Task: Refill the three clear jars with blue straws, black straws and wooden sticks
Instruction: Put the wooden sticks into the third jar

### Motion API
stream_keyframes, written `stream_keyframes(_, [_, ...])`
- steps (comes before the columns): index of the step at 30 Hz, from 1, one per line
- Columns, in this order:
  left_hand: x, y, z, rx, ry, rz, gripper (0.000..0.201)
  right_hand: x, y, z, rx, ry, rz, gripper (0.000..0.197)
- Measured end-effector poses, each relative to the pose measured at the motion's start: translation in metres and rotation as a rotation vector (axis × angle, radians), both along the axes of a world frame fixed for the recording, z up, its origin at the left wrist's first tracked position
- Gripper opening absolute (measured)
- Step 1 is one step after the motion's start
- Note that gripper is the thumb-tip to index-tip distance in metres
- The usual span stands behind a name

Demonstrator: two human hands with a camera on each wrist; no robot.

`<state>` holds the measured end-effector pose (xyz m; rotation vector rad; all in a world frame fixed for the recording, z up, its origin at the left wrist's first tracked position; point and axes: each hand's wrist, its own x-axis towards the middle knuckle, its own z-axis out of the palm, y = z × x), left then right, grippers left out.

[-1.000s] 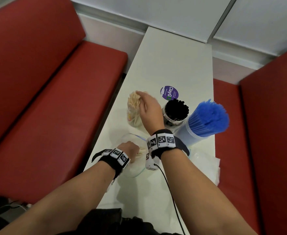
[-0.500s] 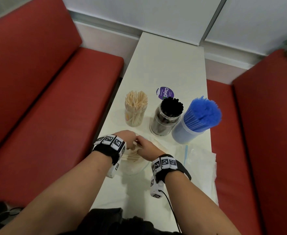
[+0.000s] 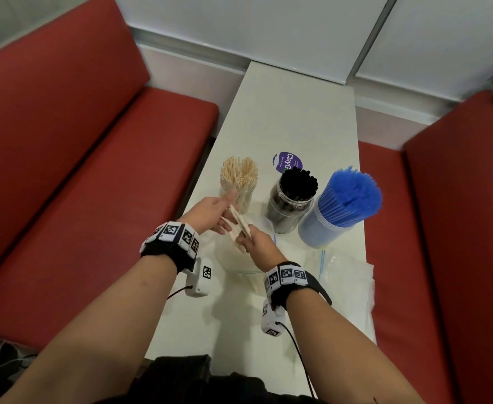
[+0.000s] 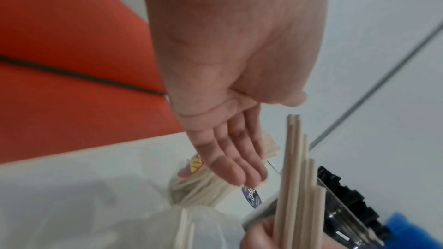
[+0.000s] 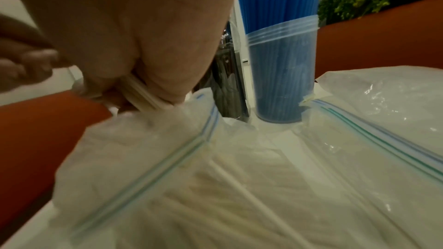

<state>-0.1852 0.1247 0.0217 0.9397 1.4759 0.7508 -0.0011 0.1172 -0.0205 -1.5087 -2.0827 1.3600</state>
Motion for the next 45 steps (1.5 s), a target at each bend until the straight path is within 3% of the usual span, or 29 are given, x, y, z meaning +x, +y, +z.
stream_keyframes(4, [0.008, 0.0, -0.006, -0.006, -0.129, 0.205, 0.065, 0.0, 0.009, 0.014, 0.05, 0.18, -0.141, 0.011])
stream_keyframes(8, [0.025, -0.009, -0.011, -0.078, -0.266, 0.187, 0.055, -0.003, 0.022, 0.051, 0.121, 0.325, -0.192, 0.012])
stream_keyframes(14, [0.039, -0.014, -0.01, -0.184, -0.381, 0.16, 0.057, -0.017, 0.034, 0.126, 0.224, 0.584, -0.227, 0.015])
stream_keyframes(18, [0.041, -0.019, -0.007, -0.3, -0.818, 0.249, 0.061, -0.024, 0.028, 0.155, 0.26, 0.732, -0.221, 0.013])
stream_keyframes(20, [0.043, -0.021, -0.004, -0.319, -1.018, 0.31, 0.06, -0.026, 0.023, 0.158, 0.263, 0.719, -0.216, 0.014])
stream_keyframes(24, [0.045, -0.023, 0.006, -0.275, -1.175, 0.335, 0.051, -0.025, 0.009, 0.155, 0.204, 0.701, -0.223, 0.025])
stream_keyframes(32, [0.046, -0.028, 0.018, -0.199, -1.14, 0.276, 0.035, -0.026, -0.005, 0.147, 0.105, 0.686, -0.216, 0.013])
stream_keyframes(39, [0.044, -0.023, 0.009, -0.331, -1.035, 0.345, 0.025, -0.032, 0.002, 0.145, 0.141, 0.733, -0.276, 0.041])
stream_keyframes(45, [0.039, -0.016, 0.005, -0.532, -0.983, 0.193, 0.02, -0.035, 0.001, 0.141, 0.058, 0.688, -0.281, 0.047])
